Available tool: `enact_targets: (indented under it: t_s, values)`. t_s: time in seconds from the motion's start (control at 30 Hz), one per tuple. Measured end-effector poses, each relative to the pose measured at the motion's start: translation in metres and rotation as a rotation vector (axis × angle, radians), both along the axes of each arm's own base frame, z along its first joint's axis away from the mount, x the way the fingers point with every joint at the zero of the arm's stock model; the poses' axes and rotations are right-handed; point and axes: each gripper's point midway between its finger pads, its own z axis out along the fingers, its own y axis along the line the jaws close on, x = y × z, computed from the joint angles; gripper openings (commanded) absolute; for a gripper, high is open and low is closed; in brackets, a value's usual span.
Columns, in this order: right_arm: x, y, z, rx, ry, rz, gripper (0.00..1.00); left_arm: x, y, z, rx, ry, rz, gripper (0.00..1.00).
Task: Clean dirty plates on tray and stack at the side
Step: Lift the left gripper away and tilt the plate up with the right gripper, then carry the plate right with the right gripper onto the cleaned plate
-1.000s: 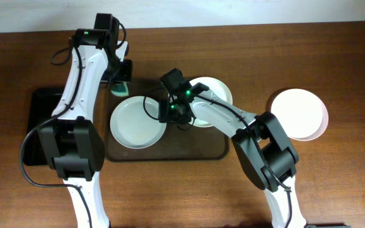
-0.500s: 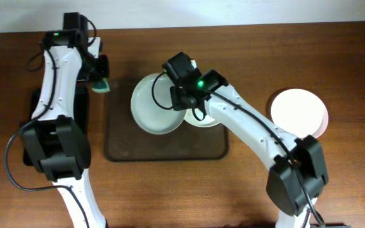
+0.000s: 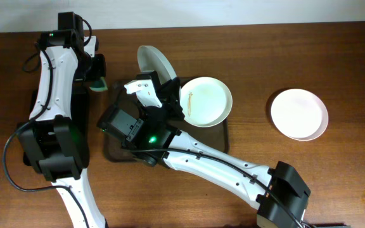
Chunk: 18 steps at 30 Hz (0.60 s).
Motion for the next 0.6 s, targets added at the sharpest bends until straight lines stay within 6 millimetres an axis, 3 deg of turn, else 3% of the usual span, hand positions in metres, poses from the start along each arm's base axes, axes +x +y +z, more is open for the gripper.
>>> enact_targets:
  t_s: [0.37,0.47,0.5,0.6]
  values:
    - [0.002,0.002,-0.005,0.003,0.030,0.018,0.04,0.000,0.000,0.000,0.000,0.000,0.000,0.01]
    - [0.012,0.004,-0.046,0.050,0.252,0.117,0.04,0.000,0.000,0.000,0.000,0.000,0.000,0.01]
    - [0.021,-0.002,-0.073,0.133,0.398,0.151,0.04,0.000,0.000,0.000,0.000,0.000,0.000,0.01]
    - [0.043,-0.029,-0.123,0.405,0.709,0.199,0.04,0.000,0.000,0.000,0.000,0.000,0.000,0.01]
